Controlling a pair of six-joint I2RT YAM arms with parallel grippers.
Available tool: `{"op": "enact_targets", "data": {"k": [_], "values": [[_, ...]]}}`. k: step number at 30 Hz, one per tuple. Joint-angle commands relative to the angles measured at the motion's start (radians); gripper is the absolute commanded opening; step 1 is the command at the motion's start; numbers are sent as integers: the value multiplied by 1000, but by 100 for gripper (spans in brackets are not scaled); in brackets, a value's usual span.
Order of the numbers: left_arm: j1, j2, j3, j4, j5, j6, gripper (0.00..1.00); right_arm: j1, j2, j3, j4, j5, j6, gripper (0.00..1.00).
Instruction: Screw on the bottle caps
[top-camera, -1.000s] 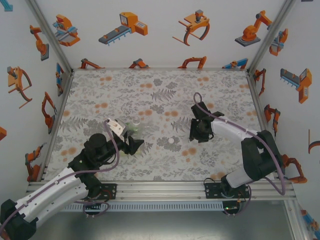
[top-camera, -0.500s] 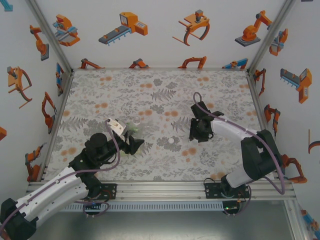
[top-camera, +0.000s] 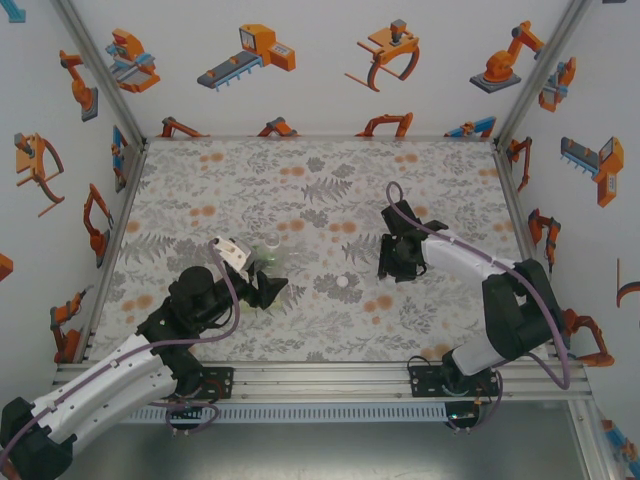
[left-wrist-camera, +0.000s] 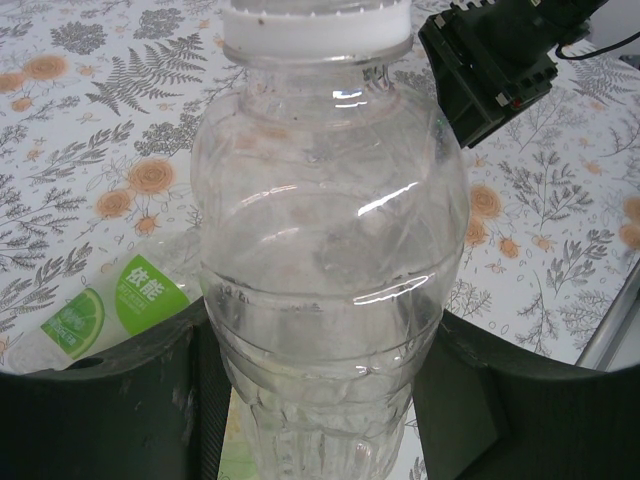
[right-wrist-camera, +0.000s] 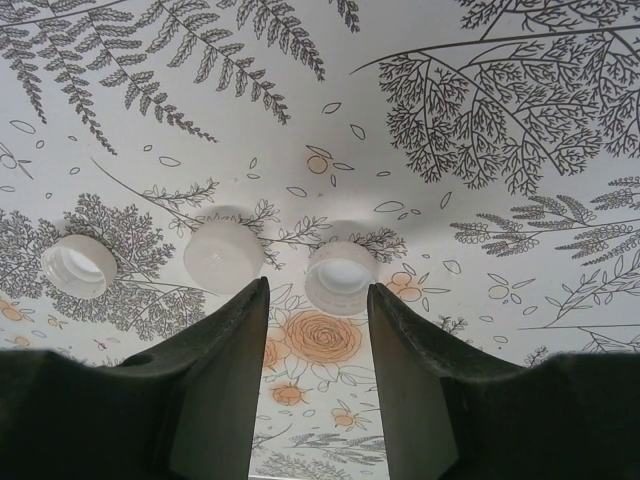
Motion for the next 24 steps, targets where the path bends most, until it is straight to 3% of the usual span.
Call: {"op": "enact_targets", "data": {"k": [1,24], "values": [[6,-10,15,35,-10,-18,0,-6,14,3,-12,12,-7,44],[6,-4,13,42,-21,-24,0,-5,32,-31,3,14,-2,43]]}}
